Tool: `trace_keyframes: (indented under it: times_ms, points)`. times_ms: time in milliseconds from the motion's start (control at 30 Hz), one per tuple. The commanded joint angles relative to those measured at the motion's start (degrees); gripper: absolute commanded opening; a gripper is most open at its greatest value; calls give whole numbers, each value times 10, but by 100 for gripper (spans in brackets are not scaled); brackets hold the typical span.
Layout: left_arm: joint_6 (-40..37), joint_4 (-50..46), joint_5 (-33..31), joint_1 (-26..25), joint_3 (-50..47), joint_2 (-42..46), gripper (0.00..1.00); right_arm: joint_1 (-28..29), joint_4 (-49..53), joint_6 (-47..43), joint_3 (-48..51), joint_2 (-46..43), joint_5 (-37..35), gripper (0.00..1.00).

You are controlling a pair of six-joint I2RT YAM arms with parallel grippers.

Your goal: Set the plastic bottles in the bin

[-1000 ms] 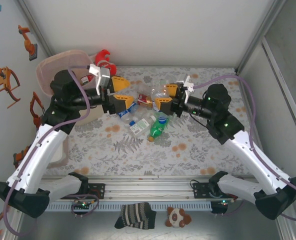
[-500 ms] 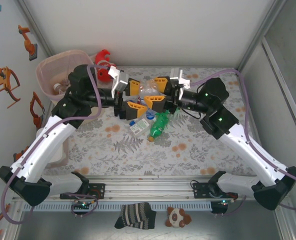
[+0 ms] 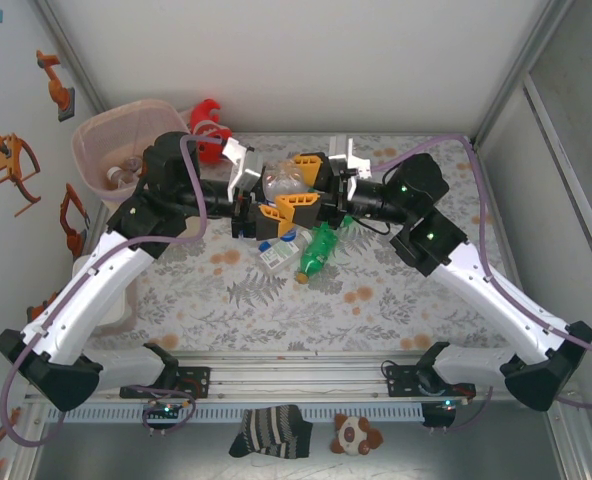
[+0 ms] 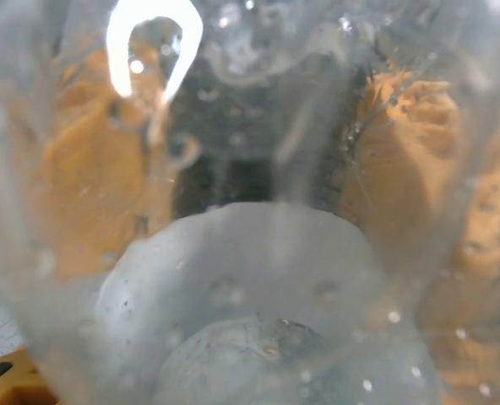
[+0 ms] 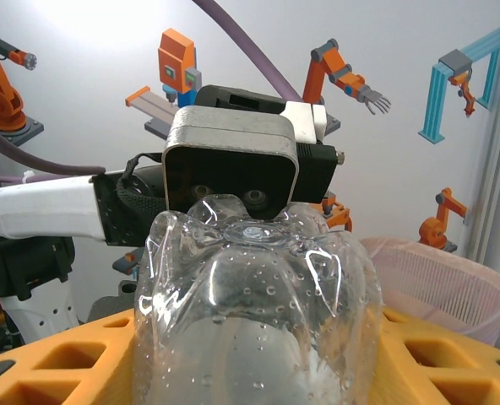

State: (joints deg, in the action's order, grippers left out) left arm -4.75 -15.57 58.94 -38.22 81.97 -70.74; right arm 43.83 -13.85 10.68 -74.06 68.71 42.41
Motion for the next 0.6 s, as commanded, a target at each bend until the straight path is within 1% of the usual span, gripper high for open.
trace_keyframes:
  times_ms: [0,133,167,267,300,333,367,433,500,567]
  points:
    - [-24,-10,1,-2,9,16,53,5,-11,3,-9,-13,-7,48]
    - [-30,-26,-11,-1,17,19,51,6,-4,-1,-3,-21,-13,49]
    - [-34,-37,-12,0,22,19,51,5,0,-2,-3,-23,-15,51]
    - [-51,-60,-19,2,35,18,50,6,21,-8,-2,-33,-33,65]
    - [-55,-63,-20,5,38,18,50,6,28,-11,-1,-38,-41,67]
    - [-57,-66,-23,8,40,20,49,6,36,-16,1,-43,-48,70]
    - [-58,-67,-28,11,40,20,47,7,43,-20,5,-50,-56,75]
    - [-57,-70,-42,20,44,21,46,7,56,-30,11,-62,-72,78]
    - [-56,-74,-76,31,48,23,46,7,67,-39,19,-75,-91,78]
    - [-55,-75,-128,45,51,23,46,7,77,-46,27,-84,-102,78]
